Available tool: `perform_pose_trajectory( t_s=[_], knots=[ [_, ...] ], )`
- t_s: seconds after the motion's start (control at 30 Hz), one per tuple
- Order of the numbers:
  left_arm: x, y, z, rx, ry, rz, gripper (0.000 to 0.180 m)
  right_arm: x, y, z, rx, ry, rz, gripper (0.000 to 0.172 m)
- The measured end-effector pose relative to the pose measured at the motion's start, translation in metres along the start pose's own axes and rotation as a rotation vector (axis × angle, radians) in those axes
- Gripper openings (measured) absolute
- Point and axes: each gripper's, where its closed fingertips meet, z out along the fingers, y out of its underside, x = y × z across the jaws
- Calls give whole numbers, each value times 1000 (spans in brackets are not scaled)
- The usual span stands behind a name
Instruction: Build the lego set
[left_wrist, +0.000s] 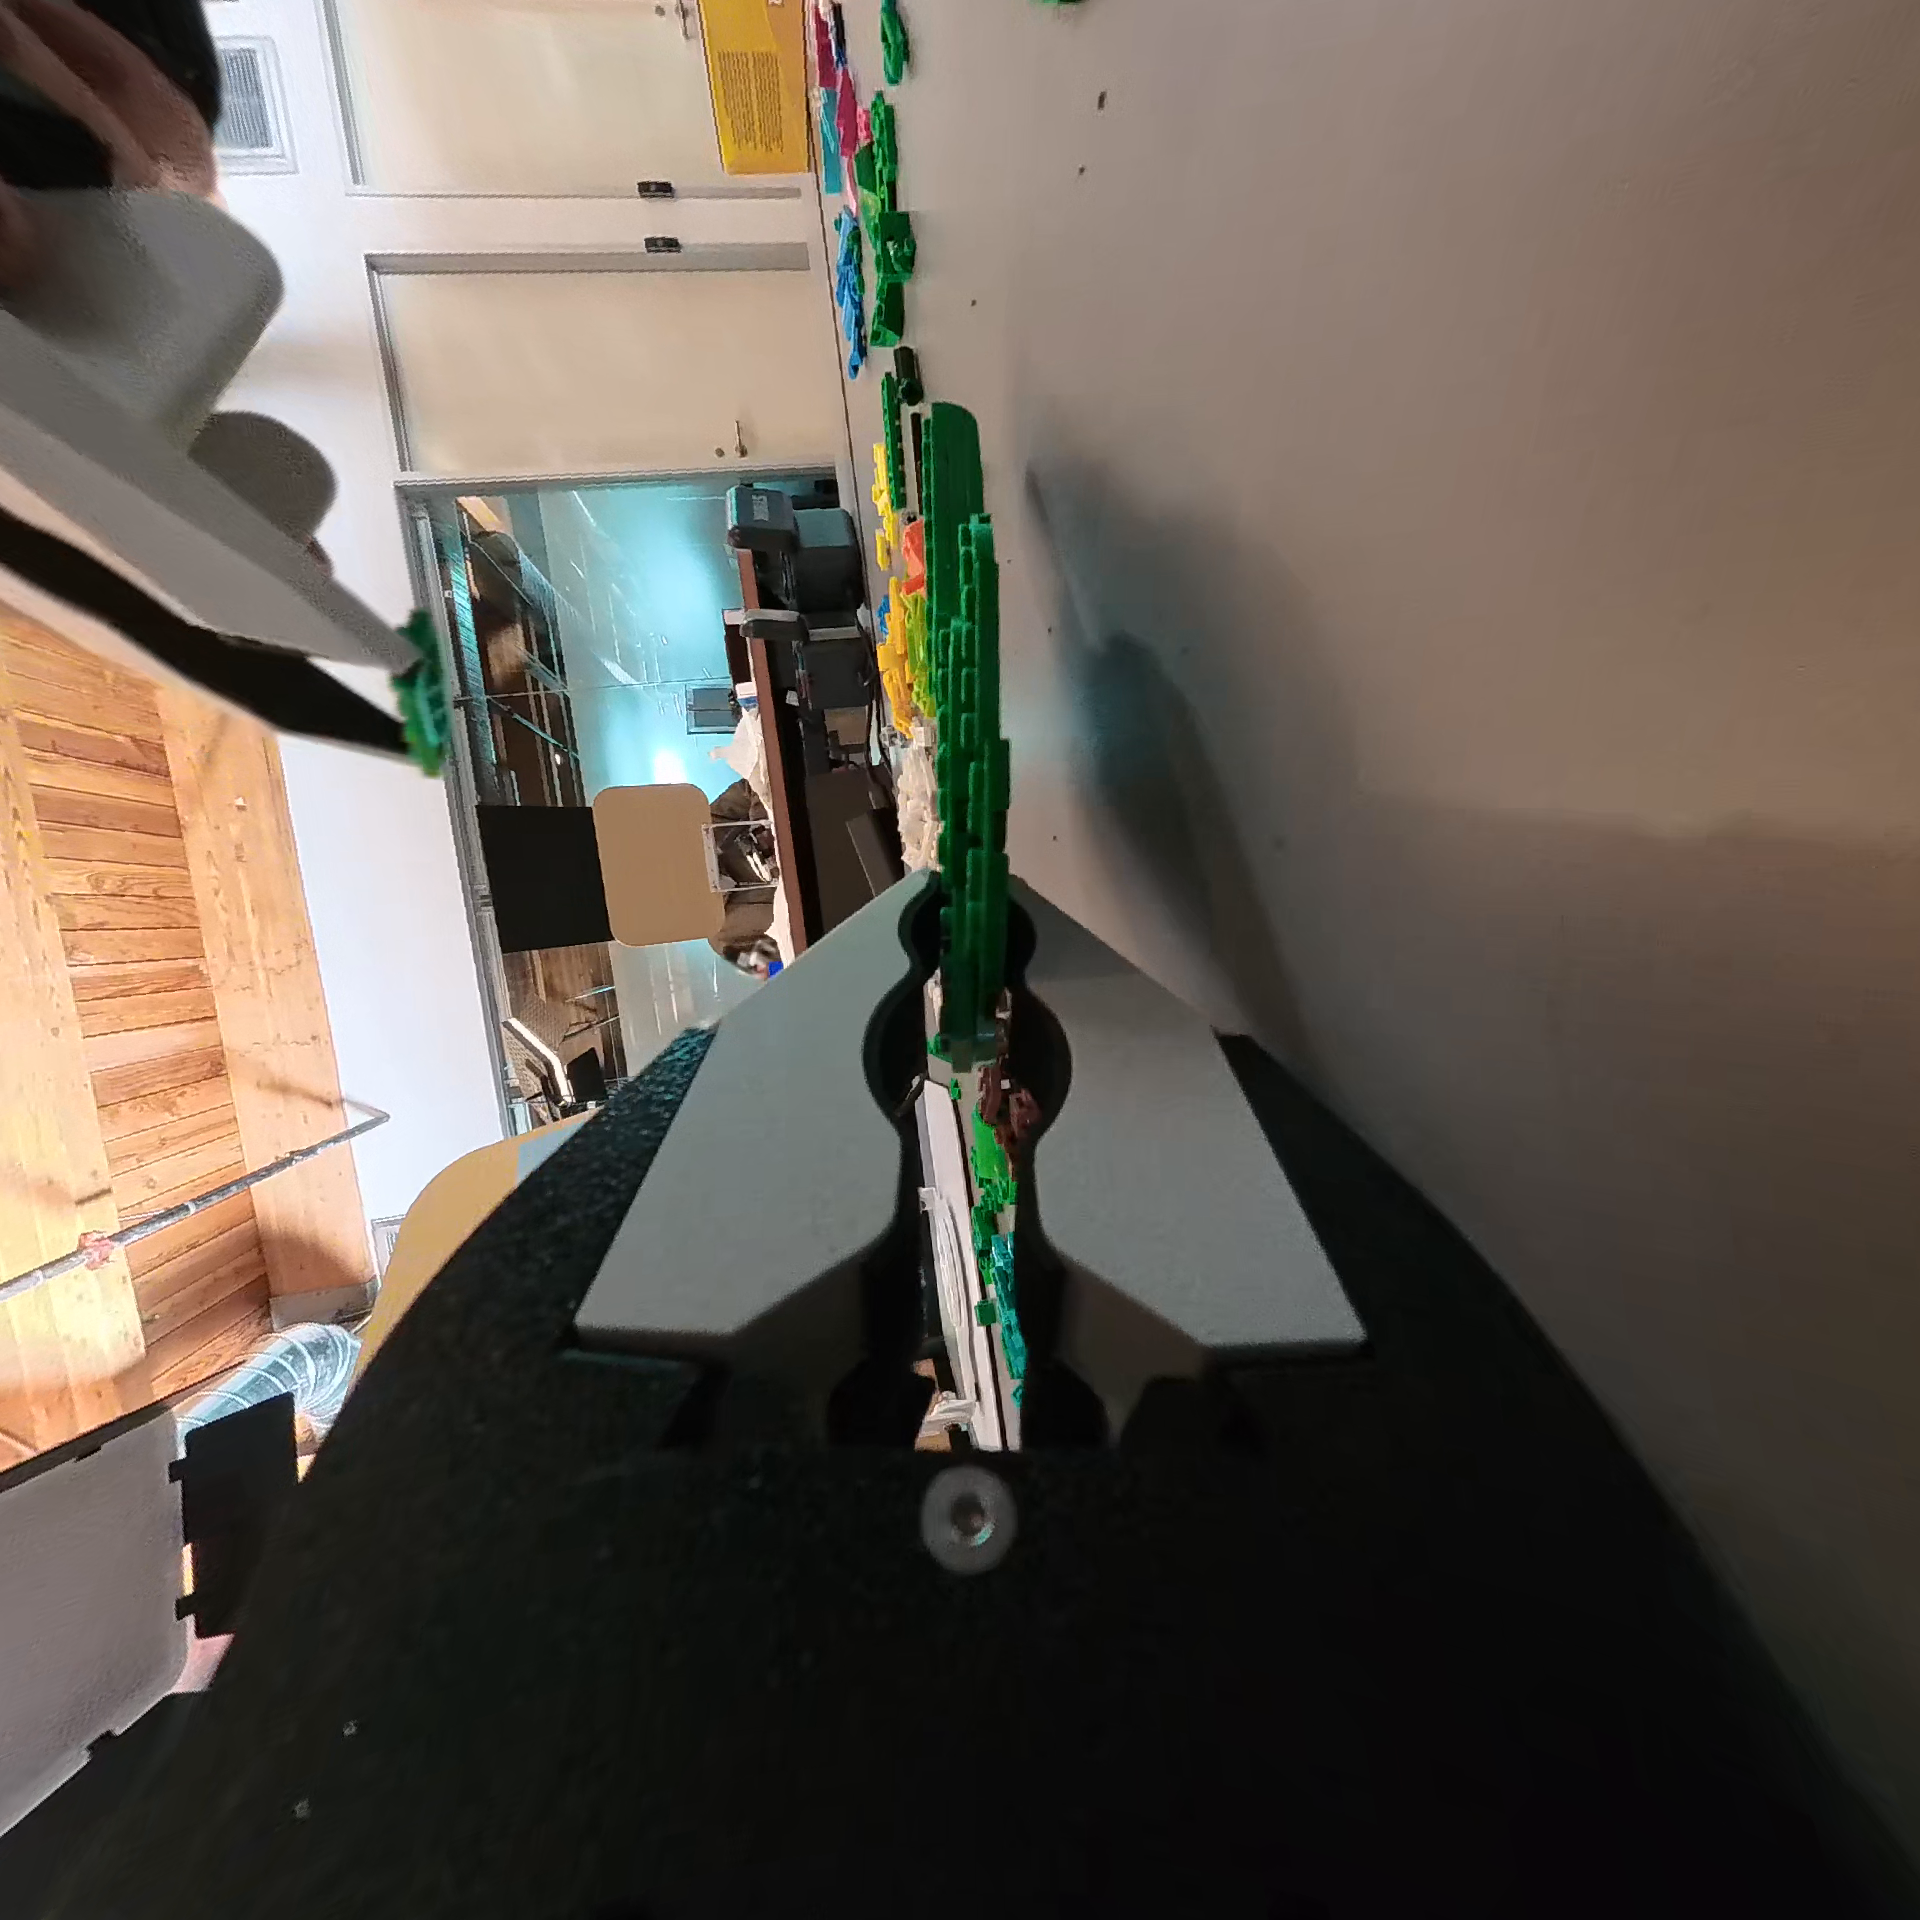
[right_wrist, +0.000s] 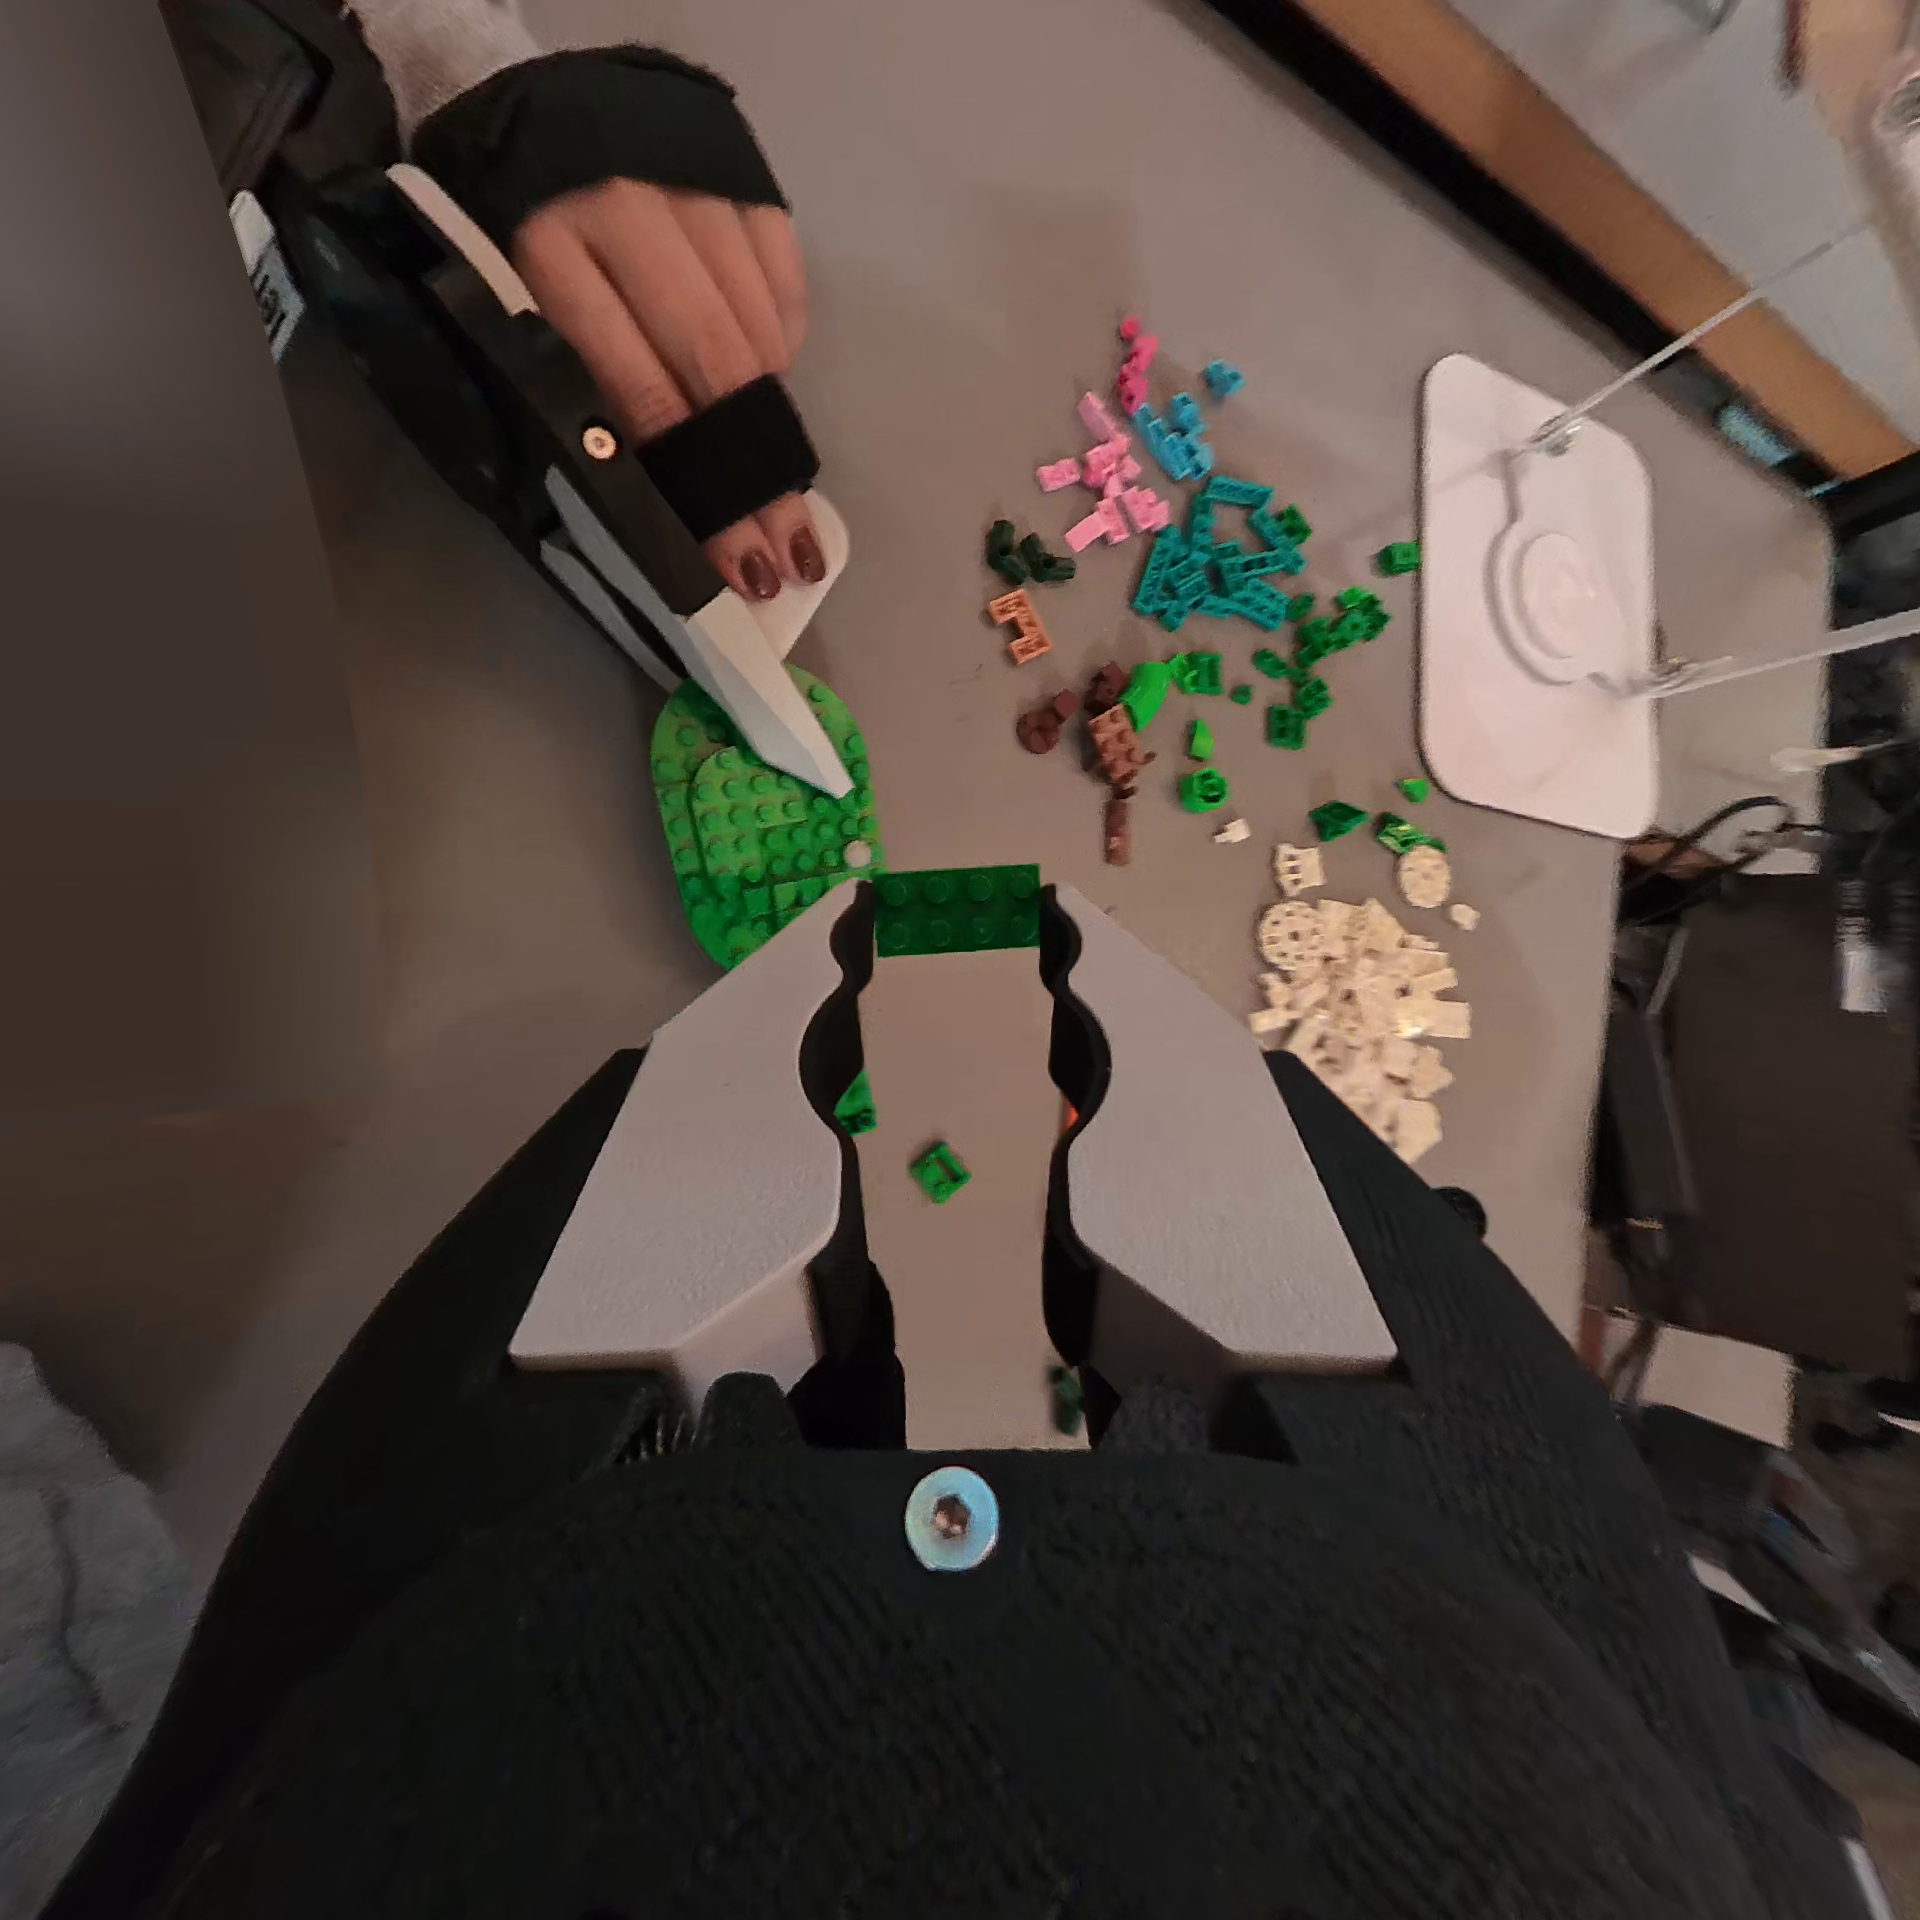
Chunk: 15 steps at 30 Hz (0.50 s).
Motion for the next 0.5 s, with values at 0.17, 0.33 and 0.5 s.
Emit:
perform_pose_trajectory(
  t_s=[0.17,0.33,0.5],
  knots=[
    [0,0,1,-2,1,2,6,-24,11,27,-53,-165,34,30],
    [0,0,1,-6,3,2,6,-41,17,51,-95,-290,43,31],
    [-3,-1,0,-4,-18,30,6,-51,18,65,-111,-350,14,30]
  ],
)
